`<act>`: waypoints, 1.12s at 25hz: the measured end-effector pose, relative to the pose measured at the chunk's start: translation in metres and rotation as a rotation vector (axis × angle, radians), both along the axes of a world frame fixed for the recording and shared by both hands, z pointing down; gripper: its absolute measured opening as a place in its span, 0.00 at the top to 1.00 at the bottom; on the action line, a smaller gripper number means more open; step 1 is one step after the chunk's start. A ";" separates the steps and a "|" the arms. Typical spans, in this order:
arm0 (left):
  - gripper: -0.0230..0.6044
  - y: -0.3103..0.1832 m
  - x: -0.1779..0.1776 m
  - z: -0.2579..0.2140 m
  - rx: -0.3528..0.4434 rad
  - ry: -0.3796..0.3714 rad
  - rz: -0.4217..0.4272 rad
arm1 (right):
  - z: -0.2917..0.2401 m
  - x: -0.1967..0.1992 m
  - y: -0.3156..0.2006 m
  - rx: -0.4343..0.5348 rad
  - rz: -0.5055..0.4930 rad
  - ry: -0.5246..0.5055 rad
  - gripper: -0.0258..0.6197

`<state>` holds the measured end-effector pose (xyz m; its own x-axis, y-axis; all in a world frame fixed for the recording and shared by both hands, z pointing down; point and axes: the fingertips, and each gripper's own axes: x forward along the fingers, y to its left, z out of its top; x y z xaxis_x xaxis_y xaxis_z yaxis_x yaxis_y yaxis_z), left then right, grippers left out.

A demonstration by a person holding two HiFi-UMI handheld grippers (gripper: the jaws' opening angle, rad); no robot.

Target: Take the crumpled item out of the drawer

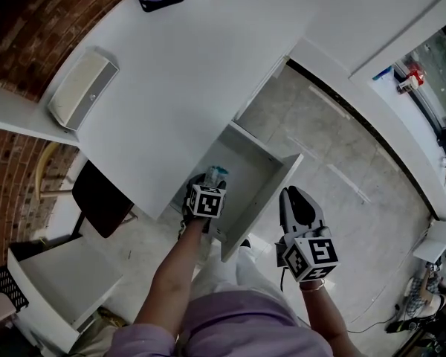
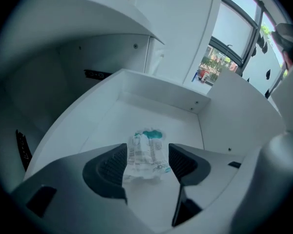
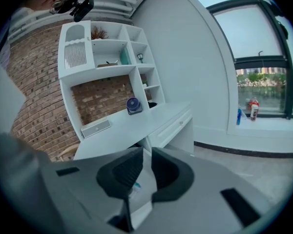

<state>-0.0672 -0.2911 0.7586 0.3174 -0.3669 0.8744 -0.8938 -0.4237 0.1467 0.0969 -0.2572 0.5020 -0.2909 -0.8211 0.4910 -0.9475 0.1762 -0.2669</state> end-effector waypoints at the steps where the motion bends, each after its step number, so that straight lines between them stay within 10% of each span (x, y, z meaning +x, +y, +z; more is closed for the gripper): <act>1: 0.54 0.000 0.000 0.004 -0.010 -0.005 -0.003 | 0.002 0.000 0.000 -0.005 -0.001 -0.001 0.89; 28: 0.58 -0.004 0.010 0.040 -0.109 -0.029 0.030 | 0.017 -0.006 -0.001 -0.051 -0.013 -0.003 0.89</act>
<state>-0.0574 -0.2951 0.7988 0.3009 -0.2602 0.9175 -0.8856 -0.4332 0.1676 0.0913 -0.2587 0.5193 -0.3031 -0.7911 0.5314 -0.9443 0.1745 -0.2788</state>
